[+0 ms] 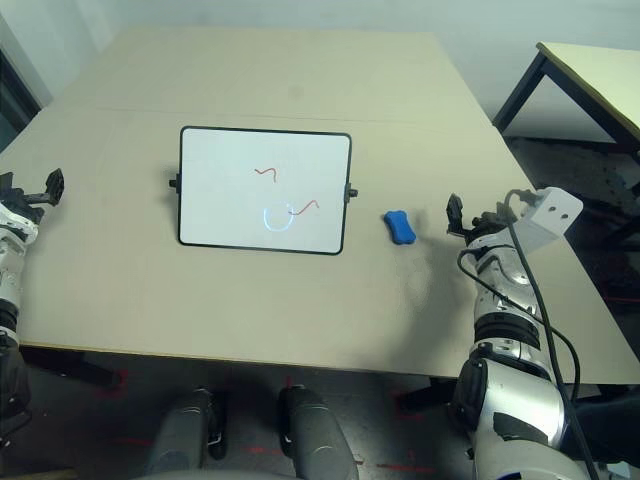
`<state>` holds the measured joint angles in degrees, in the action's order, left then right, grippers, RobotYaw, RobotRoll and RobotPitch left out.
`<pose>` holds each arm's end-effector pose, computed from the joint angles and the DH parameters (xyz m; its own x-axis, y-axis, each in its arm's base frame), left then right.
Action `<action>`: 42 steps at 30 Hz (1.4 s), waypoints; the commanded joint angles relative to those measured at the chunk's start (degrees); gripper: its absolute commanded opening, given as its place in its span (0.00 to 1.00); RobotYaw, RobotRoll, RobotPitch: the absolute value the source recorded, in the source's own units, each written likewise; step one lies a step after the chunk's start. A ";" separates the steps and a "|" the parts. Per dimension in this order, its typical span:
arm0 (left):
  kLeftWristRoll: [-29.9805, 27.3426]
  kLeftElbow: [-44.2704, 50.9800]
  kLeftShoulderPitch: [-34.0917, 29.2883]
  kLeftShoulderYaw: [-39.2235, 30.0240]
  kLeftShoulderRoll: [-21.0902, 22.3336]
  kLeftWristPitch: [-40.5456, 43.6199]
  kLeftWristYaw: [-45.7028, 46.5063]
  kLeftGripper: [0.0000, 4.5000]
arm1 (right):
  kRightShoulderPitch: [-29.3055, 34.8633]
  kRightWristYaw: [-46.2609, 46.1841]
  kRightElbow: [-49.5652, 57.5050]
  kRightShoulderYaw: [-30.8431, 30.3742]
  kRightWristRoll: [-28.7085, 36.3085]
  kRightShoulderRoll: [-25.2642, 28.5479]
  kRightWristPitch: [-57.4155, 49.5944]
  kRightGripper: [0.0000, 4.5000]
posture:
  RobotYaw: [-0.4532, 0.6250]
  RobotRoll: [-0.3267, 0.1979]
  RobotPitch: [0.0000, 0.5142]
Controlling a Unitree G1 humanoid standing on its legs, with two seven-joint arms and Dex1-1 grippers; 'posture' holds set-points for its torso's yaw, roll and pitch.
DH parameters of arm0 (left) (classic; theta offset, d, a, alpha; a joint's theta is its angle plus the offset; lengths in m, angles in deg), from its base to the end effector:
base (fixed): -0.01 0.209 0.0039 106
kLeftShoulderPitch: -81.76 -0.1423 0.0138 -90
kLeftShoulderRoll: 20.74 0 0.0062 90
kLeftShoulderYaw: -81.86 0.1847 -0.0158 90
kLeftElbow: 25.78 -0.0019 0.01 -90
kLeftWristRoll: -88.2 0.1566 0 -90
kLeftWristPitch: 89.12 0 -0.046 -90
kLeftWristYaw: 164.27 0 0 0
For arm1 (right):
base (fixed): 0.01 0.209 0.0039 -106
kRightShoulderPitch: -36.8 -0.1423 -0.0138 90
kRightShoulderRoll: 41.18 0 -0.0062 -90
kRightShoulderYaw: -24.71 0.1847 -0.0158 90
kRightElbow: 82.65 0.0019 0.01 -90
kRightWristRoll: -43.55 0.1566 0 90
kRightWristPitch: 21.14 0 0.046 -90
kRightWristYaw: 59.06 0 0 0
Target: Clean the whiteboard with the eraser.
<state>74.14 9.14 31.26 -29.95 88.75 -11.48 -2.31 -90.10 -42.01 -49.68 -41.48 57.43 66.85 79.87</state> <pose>0.3027 0.3503 0.1284 0.9660 0.2159 0.1422 -0.2246 0.9733 0.0478 0.2933 -0.3519 0.1033 0.9630 -0.2648 0.0490 0.2652 0.9642 -0.0011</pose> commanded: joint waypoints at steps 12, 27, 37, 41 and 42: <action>-3.44 10.57 4.97 3.68 2.02 12.03 -16.15 1.00 | 3.52 3.29 24.01 -4.90 0.70 4.10 -27.84 0.99 | 0.37 0.62 0.22; -10.29 52.18 2.70 14.86 8.07 50.46 -28.32 1.00 | -8.67 10.82 34.11 -23.99 -4.70 9.53 -67.81 0.99 | 0.42 0.62 0.22; -10.87 56.50 1.82 14.17 5.50 52.72 -26.25 1.00 | -11.33 13.61 31.05 -28.58 -7.60 8.50 -70.16 0.99 | 0.44 0.62 0.23; -10.87 56.23 1.68 14.08 4.70 52.35 -25.62 1.00 | -8.55 10.68 34.22 -24.08 -6.60 7.24 -71.46 0.99 | 0.44 0.62 0.24; -10.86 56.27 1.58 14.09 4.58 52.31 -25.56 1.00 | -7.61 10.26 35.56 -23.27 -6.43 7.05 -72.05 0.99 | 0.43 0.62 0.24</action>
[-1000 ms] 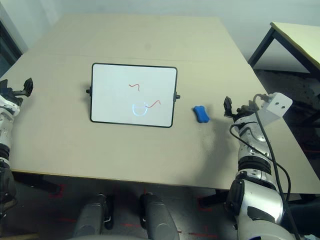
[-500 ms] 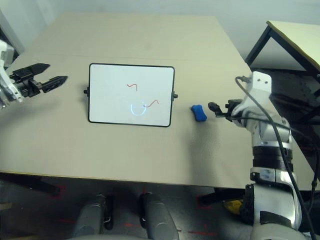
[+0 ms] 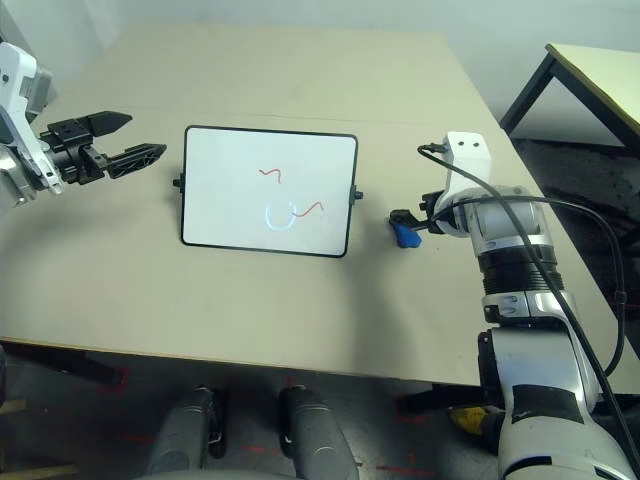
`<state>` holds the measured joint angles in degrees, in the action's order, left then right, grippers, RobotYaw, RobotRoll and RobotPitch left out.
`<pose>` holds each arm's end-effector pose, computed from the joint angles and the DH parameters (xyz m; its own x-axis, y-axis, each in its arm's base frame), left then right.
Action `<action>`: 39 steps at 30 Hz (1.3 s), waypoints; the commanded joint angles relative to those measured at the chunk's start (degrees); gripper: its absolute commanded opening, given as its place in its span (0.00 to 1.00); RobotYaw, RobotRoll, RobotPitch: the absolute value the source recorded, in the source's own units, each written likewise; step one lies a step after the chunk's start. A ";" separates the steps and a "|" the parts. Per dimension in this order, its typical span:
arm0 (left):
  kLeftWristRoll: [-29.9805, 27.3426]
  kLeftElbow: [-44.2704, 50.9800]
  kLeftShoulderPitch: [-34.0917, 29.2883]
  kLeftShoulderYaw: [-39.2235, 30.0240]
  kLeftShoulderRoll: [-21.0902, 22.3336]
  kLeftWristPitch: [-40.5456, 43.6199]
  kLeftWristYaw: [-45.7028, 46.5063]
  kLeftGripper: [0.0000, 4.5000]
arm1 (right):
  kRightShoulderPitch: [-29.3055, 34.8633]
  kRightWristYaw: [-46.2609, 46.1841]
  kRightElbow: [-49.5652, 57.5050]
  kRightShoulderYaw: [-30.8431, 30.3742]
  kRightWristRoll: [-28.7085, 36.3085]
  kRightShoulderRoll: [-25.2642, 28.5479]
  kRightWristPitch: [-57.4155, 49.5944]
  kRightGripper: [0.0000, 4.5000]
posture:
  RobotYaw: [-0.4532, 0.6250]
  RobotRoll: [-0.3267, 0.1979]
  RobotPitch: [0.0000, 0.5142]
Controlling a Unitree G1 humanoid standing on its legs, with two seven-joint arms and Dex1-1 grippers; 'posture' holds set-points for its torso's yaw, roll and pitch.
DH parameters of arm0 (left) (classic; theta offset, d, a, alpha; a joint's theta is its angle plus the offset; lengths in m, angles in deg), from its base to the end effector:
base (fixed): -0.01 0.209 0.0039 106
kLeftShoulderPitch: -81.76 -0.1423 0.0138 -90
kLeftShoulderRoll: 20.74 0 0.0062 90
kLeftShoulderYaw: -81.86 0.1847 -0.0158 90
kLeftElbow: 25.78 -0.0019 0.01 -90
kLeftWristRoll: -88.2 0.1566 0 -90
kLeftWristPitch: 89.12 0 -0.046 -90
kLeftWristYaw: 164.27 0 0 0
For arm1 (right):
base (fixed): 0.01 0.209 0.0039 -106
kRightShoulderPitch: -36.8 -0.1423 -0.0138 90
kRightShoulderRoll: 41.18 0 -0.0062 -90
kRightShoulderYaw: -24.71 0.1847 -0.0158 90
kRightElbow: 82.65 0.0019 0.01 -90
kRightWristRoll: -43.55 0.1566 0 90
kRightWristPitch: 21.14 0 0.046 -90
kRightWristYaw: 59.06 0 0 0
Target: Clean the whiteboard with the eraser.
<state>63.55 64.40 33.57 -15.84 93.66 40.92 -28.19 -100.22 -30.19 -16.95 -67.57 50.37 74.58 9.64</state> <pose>0.2953 0.2493 0.2651 0.7732 -0.6317 -0.0549 0.6273 0.7493 0.2121 0.3238 -0.2831 0.2069 0.7874 -0.0071 -0.6164 -0.1476 0.9687 -0.1996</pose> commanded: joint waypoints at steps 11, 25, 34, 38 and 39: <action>0.33 -1.64 1.41 0.89 -2.07 -1.56 0.09 1.00 | 15.95 -7.95 23.52 14.44 3.68 -5.89 -11.69 0.99 | 0.39 0.62 0.25; 1.12 -4.93 3.80 1.62 -3.26 -3.86 0.38 1.00 | 19.24 -14.23 21.39 19.84 4.13 -13.36 -0.17 0.99 | 0.39 0.62 0.26; 0.87 -3.56 2.36 1.58 -2.58 -2.38 0.72 1.00 | 19.63 -13.99 18.83 18.49 4.25 -13.72 1.88 0.64 | 0.40 0.62 0.26; 0.43 -2.23 1.27 2.44 -1.55 0.18 -0.27 1.00 | 20.05 -13.67 18.60 17.98 4.24 -13.70 1.85 0.36 | 0.40 0.62 0.26; 0.10 -1.51 0.72 2.96 -1.01 1.55 -0.96 1.00 | 20.06 -13.61 18.50 17.90 4.20 -13.64 1.91 0.30 | 0.40 0.62 0.26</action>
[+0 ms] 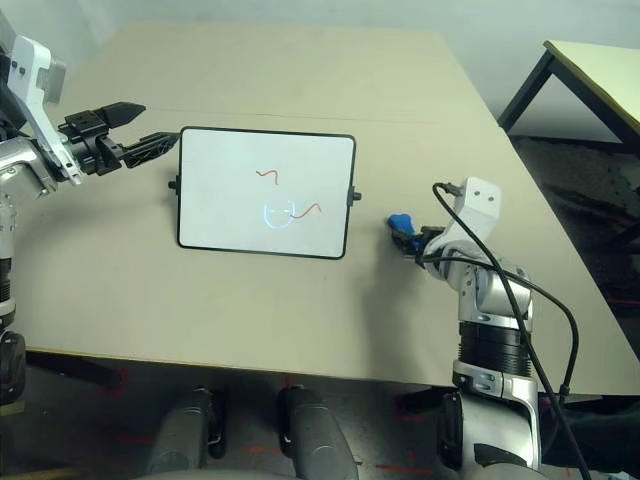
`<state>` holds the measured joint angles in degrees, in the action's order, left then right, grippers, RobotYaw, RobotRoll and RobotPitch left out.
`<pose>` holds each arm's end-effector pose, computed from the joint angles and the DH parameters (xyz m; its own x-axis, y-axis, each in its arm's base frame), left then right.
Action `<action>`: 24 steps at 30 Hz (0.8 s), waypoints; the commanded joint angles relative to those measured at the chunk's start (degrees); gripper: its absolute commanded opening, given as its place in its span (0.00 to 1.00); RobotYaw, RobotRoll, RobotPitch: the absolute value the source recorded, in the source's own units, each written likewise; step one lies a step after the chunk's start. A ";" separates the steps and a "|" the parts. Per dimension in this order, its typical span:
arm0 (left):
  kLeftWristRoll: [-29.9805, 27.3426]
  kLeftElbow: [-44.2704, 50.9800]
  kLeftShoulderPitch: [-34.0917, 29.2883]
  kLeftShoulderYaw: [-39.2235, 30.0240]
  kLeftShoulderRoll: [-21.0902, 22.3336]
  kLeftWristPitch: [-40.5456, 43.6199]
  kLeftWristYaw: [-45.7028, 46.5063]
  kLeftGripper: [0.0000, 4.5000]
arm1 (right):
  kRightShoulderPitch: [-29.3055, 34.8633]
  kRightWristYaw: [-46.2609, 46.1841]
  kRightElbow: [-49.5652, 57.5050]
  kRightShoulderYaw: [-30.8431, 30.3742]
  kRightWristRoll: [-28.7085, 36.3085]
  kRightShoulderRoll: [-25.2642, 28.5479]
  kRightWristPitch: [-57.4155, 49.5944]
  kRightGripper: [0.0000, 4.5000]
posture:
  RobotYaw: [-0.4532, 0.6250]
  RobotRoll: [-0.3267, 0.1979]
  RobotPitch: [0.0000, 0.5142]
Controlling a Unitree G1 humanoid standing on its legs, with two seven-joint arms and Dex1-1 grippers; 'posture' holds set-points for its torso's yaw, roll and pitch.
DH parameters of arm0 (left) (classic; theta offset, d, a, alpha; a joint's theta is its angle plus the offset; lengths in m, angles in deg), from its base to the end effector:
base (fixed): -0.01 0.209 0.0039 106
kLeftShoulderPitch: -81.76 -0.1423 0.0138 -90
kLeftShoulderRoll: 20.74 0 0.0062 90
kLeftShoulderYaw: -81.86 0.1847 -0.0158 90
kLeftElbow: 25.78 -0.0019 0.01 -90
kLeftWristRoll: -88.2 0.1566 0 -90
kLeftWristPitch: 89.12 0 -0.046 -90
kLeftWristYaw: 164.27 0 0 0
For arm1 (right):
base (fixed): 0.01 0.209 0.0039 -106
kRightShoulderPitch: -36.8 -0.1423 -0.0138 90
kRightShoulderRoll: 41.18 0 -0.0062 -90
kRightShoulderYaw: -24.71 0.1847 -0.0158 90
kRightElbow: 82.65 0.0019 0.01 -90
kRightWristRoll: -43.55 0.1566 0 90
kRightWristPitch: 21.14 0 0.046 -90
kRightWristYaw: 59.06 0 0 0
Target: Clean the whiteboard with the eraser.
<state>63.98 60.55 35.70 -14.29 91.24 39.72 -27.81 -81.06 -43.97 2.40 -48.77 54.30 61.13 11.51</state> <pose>0.3067 0.2420 0.2595 0.7630 -0.6444 -0.0504 0.6419 0.7464 0.1757 0.2826 -0.2756 0.1537 0.8752 -0.0479 -0.4814 0.0426 0.9989 -0.0219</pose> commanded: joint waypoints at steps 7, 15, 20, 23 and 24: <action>-1.79 6.61 -3.21 3.99 4.70 10.50 -4.70 1.00 | -0.19 0.89 -0.26 -1.47 0.26 1.11 -0.92 0.20 | 0.40 0.62 0.26; -4.90 11.53 -1.93 5.36 6.53 18.48 -6.68 1.00 | -6.38 5.39 10.53 -6.76 2.40 8.44 -12.64 0.20 | 0.39 0.62 0.26; -5.15 11.38 -0.78 6.42 6.46 18.67 -6.87 1.00 | -12.25 9.15 17.64 -11.51 5.39 12.54 -20.53 0.20 | 0.38 0.62 0.25; -5.03 11.15 -0.44 7.19 6.40 18.50 -7.30 1.00 | -15.65 11.74 21.07 -14.76 7.83 13.55 -23.48 0.20 | 0.37 0.62 0.24; -4.97 11.02 -0.31 7.41 6.33 18.41 -7.38 1.00 | -16.50 12.44 22.02 -15.90 8.61 13.39 -24.34 0.20 | 0.37 0.62 0.24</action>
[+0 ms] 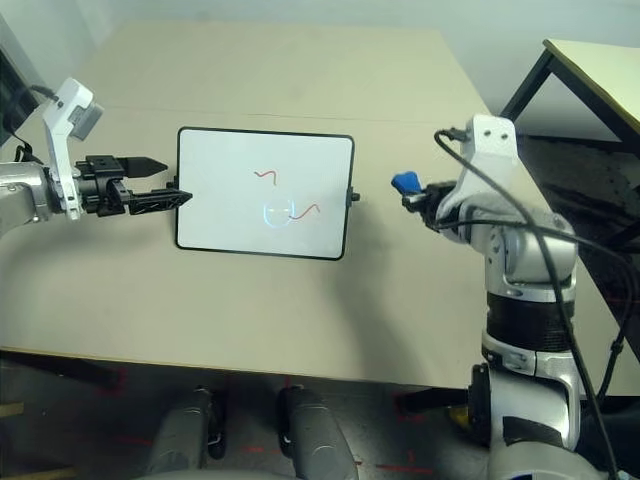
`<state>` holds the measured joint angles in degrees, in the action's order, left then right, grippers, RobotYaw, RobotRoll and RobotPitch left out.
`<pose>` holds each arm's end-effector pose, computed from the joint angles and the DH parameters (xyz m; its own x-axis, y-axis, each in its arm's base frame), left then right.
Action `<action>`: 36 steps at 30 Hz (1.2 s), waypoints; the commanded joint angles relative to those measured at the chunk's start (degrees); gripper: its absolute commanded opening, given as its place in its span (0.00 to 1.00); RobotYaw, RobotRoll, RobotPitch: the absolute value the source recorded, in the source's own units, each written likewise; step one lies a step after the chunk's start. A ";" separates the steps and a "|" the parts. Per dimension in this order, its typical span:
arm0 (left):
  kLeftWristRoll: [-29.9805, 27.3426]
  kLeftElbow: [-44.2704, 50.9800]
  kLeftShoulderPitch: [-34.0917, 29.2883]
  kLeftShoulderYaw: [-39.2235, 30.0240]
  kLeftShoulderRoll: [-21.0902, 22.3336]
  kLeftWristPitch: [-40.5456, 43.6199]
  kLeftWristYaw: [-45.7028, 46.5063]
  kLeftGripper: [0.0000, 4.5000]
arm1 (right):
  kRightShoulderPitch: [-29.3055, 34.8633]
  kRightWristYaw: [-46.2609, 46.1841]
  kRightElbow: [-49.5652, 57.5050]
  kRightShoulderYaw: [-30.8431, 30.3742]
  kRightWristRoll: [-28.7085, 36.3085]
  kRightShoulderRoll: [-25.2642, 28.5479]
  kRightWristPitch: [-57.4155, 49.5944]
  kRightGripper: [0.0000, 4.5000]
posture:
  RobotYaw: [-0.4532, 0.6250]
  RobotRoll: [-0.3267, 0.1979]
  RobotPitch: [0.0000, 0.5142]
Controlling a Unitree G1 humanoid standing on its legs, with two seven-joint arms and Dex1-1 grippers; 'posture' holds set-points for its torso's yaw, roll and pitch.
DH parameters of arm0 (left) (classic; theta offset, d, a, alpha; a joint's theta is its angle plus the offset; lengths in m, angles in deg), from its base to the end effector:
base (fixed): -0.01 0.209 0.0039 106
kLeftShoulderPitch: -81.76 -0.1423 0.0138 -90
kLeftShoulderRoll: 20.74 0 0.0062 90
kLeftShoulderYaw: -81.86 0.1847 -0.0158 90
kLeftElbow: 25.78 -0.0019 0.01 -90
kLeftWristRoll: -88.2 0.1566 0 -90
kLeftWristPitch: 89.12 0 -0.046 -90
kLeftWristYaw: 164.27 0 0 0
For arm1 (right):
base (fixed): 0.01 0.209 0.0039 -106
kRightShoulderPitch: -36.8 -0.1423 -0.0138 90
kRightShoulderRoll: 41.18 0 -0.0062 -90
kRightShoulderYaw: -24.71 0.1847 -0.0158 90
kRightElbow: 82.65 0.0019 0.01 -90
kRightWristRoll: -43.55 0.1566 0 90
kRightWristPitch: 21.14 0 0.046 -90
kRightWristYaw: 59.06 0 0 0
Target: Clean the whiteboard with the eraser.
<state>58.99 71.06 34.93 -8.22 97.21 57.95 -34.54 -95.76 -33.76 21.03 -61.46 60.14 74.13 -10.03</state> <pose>0.2884 0.2233 0.2638 0.5903 -0.7395 -0.3234 0.7957 0.6005 0.0791 0.2712 -0.2277 0.2629 0.8756 0.1753 -0.4501 -0.2972 0.9301 -0.2159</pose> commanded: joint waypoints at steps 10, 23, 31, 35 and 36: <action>0.46 -0.97 1.93 3.18 -0.70 -0.81 -1.26 1.00 | -9.54 8.45 3.69 -25.97 -0.86 1.57 7.89 0.20 | 0.37 0.62 0.22; 0.04 0.48 0.47 3.31 -2.46 -0.81 -0.23 1.00 | -12.44 11.86 -7.54 -39.74 -17.76 -1.81 26.04 0.19 | 0.40 0.62 0.24; 0.35 -0.79 0.04 3.36 -3.04 -1.73 -0.56 1.00 | -12.50 13.73 -11.73 -40.65 -24.67 -4.94 29.36 0.19 | 0.40 0.62 0.25; 0.66 -1.83 0.20 3.51 -3.09 -2.37 -0.85 1.00 | -13.26 14.40 -14.29 -40.64 -27.20 -8.06 30.52 0.19 | 0.40 0.62 0.25; 0.70 -2.03 0.23 3.55 -3.11 -2.50 -0.90 1.00 | -13.68 14.53 -15.24 -40.58 -27.78 -9.11 30.91 0.19 | 0.40 0.62 0.25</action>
<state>59.13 69.69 35.42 -5.41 94.10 55.96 -35.02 -108.88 -19.85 7.65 -100.46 33.51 66.02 20.19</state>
